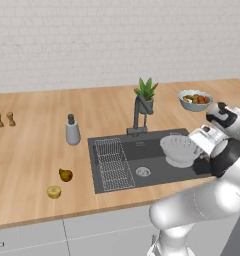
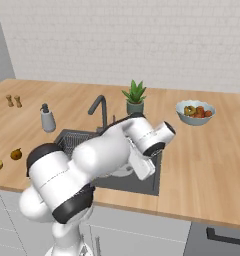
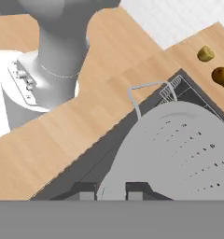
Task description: Put the colander in the sink, put the pear, kiwi in the colander, and turn on the sink faucet and pour water over the colander.
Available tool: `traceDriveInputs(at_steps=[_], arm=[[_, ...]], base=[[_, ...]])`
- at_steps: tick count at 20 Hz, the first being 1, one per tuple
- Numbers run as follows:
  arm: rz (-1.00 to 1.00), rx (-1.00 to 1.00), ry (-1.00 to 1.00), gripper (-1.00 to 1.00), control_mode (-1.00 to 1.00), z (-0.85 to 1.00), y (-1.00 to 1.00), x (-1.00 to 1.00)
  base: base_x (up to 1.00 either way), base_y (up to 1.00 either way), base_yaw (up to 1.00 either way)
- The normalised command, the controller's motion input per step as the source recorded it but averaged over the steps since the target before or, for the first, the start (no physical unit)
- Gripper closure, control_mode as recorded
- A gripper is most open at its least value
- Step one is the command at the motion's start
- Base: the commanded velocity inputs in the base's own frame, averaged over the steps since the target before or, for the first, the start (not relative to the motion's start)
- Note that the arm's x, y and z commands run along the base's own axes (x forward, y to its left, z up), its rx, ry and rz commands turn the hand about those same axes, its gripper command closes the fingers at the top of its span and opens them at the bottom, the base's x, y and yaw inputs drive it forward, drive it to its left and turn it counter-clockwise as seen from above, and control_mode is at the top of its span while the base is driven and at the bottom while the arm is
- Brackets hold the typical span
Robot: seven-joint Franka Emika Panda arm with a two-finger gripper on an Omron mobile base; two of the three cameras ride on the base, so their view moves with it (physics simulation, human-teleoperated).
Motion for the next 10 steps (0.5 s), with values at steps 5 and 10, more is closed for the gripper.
traceDriveInputs(at_steps=[5, 10], arm=[[0.21, 0.23, 0.00, 1.00, -1.00, -0.14, 0.06, 0.49], [0.10, 0.10, -0.01, 1.00, -1.00, -0.18, 0.12, 0.21]], base=[[0.00, 0.00, 0.00], [0.00, 0.00, 0.00]])
